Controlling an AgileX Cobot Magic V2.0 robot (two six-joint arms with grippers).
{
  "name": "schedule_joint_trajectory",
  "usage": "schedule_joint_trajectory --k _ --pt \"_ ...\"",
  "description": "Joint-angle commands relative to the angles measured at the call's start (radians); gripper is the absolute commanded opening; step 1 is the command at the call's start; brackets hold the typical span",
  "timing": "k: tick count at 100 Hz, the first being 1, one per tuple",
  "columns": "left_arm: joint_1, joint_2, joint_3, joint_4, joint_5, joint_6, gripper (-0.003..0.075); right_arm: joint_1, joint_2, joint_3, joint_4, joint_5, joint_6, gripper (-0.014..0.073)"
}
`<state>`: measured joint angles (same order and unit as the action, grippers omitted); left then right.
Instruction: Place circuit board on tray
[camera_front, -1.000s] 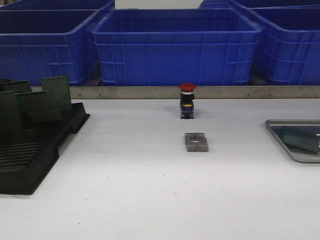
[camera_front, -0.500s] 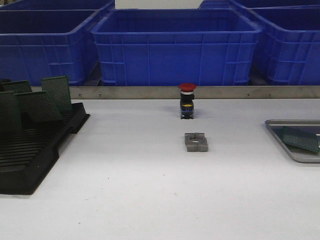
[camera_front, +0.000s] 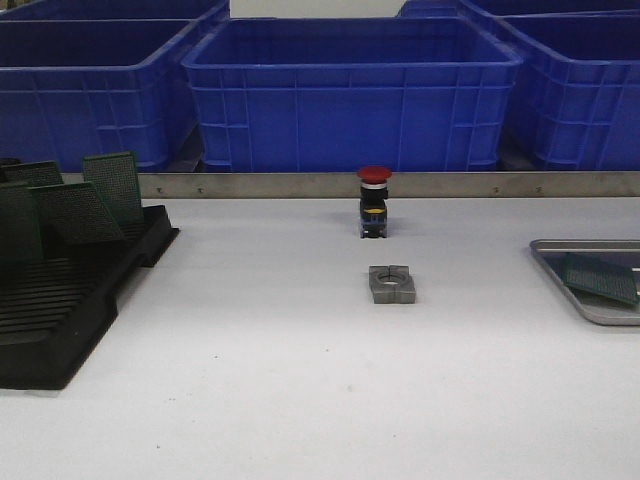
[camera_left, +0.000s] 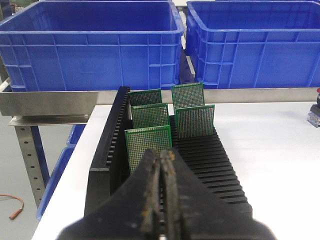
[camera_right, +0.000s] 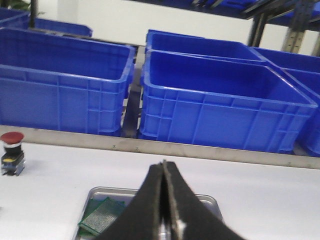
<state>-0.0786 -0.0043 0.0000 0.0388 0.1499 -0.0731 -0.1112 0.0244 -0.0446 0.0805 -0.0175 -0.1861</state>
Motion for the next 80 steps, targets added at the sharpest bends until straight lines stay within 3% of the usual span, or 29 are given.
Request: schedule_joint_trajectory --k 1,5,80 --pt "-0.009 -0.033 0.049 -0.001 -0.074 -0.001 -0.0020 -0.015 -0.069 0.071 -0.117 -0.149 0.196 -0.0112" --pt "-0.009 -0.033 0.049 -0.001 -0.074 -0.001 -0.0020 -0.011 -0.061 0.059 -0.143 -0.057 0.202 -0.0112" --pt "-0.009 -0.033 0.049 -0.001 -0.074 -0.001 -0.0020 -0.008 -0.061 0.060 -0.162 -0.044 0.201 -0.0112"
